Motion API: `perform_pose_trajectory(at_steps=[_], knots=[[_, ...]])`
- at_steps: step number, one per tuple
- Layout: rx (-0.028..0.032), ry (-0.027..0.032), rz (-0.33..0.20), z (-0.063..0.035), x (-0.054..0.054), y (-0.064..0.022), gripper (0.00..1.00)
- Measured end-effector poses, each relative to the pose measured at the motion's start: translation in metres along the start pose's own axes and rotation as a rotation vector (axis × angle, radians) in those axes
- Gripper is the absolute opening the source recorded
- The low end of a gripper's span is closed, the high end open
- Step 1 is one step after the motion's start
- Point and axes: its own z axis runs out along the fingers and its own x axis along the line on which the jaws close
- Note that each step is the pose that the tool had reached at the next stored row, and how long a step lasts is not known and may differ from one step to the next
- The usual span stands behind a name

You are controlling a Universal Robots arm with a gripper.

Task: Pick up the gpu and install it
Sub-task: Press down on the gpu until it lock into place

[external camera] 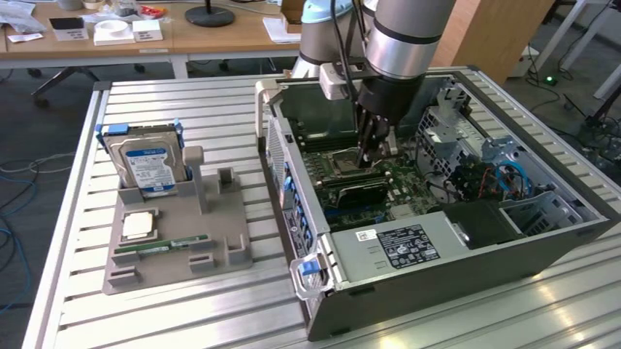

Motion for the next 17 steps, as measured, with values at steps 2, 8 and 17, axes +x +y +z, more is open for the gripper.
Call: perform_pose_trajectory(at_steps=[2,8,17], knots=[[-0.0001,0.0000,0.000,0.0035,0.000,0.0002,0.11],[-0.0002,0.0004,0.000,0.0088,0.000,0.0021,0.11],[-0.0001,0.0001,0.000,0.0217,0.001,0.0041,0.11]])
